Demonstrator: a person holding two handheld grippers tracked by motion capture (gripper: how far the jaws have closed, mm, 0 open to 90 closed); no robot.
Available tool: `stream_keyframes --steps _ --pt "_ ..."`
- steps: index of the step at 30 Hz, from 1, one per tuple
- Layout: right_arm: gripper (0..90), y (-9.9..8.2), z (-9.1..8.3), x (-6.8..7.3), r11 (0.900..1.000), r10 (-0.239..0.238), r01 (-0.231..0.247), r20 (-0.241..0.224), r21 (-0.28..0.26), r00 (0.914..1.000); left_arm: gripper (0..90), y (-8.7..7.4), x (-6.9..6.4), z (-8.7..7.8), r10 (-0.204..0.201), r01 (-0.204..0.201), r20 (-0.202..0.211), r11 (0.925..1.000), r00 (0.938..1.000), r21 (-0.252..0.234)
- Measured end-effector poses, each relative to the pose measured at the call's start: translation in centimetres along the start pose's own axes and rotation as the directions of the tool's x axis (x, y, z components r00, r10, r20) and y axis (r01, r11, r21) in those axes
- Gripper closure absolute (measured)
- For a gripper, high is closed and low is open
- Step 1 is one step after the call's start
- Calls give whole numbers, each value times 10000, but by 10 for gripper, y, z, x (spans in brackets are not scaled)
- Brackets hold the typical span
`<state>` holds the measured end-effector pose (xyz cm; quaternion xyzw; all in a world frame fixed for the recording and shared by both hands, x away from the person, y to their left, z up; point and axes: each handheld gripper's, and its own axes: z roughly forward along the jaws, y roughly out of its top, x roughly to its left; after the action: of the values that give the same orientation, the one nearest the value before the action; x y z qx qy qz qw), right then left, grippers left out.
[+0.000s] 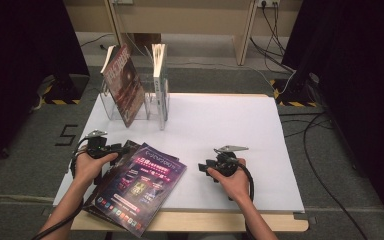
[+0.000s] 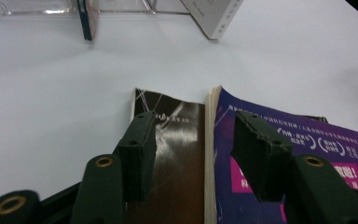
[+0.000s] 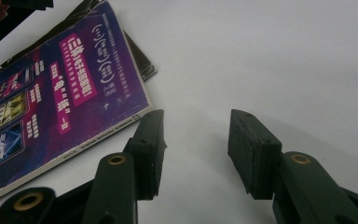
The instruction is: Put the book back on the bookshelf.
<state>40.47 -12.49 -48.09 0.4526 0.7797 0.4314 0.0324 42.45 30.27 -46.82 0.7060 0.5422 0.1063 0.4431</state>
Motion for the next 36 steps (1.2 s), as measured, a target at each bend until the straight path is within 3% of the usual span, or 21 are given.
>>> stream_keyframes --steps 5,9,13,26,36 --pt "562 1 8 8 9993 -123 130 -208 349 9997 479 -8 -2 -6 73 -81 362 9997 9993 222" --pt "562 1 12 13 9980 -164 186 -376 599 9992 477 -11 0 -12 -286 280 812 9996 9963 90" --pt "561 1 15 16 9967 -337 370 -461 718 9984 470 -13 0 -15 -186 140 987 9988 9949 475" --pt "562 0 26 30 9906 -542 640 -823 1211 9951 460 -25 -10 -1 -166 5 1362 9931 9905 1171" --pt "561 1 28 37 9853 -653 796 -974 1509 9931 471 -27 -13 1 98 -253 1143 9905 9934 1353"
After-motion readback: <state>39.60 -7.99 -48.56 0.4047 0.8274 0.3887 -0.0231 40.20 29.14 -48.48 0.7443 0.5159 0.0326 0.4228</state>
